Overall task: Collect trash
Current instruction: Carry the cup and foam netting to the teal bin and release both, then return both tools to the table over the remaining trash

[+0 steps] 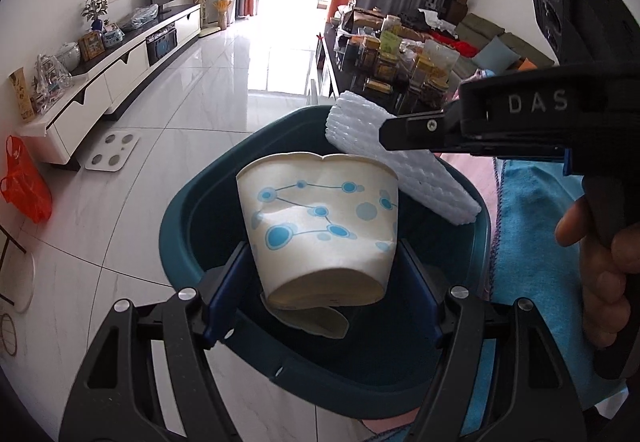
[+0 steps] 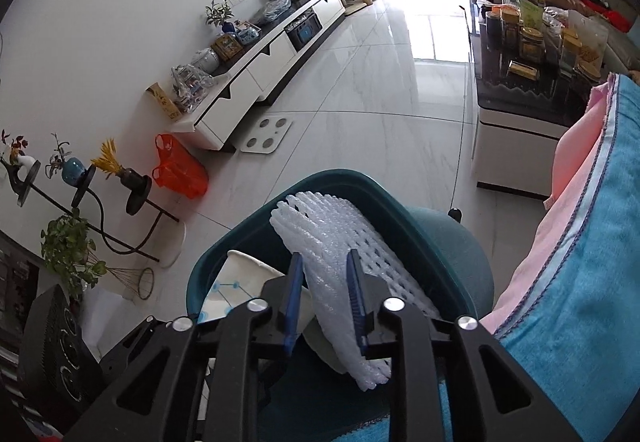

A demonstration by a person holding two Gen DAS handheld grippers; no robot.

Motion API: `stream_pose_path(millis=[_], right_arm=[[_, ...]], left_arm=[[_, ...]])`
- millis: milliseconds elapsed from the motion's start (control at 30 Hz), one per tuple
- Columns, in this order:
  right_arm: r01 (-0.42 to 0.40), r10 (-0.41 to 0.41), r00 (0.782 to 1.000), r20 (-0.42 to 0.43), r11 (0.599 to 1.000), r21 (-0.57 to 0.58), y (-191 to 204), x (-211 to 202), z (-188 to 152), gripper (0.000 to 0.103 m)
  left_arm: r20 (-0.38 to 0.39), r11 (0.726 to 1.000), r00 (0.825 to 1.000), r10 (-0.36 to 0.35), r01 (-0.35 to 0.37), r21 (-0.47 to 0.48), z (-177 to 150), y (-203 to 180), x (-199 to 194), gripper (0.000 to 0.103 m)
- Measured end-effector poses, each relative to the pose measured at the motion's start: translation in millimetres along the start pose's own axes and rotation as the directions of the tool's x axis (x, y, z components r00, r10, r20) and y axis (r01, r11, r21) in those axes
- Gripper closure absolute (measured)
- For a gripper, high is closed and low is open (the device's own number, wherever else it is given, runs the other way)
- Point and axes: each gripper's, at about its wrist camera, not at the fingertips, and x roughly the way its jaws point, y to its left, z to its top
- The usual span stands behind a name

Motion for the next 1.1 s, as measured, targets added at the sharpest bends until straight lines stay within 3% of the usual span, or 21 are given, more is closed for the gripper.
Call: stream_pose_path(millis=[33,100,400,533,767,1000,1100], right_arm=[[0.000,0.000,1.000,0.002,1.000,0.002,-0.7,-0.2,-0.1,0.079],[0.001,-0.001,1.000,0.004,1.000,0.007,-3.7,-0.5,1.0,0.068],[0.006,-0.006,0.999,0.042,1.000,0.008,-8.0,-10.0,0.7,0.052],[0.013,-0.013,0.998,0.066,1.000,-0.006,-6.0,-18.5,-1.3,0.049],[0.054,-0.046,0.991,0.129,0.997,-0.060,1.9,-40.6,-6.6,0.034],[0.134,-0.106,0.968,0.227,0.985,-0.111,6.2,-74.7,-16.4,0.018],[0.198,-0.154,0.944,0.291,0.972,-0.128,4.3,-97.5,-23.7,0.011]], left_arm=[[-0.003,1.000,1.000,0.001,-0.001,0.000,1.6,-0.6,2.7,0.031],[0.004,1.000,1.000,0.011,-0.011,0.009,4.1,-3.0,6.5,0.027],[0.039,0.999,0.998,0.044,-0.044,0.014,8.5,-6.4,1.4,0.016],[0.058,0.998,0.996,0.063,-0.063,-0.003,9.0,0.1,-9.2,0.013],[0.096,0.993,0.989,0.109,-0.105,-0.047,3.0,21.3,-42.1,0.008],[0.159,0.985,0.975,0.154,-0.140,-0.096,10.2,37.4,-85.4,0.006],[0.189,0.984,0.969,0.161,-0.143,-0.106,13.1,38.3,-104.7,0.006]])
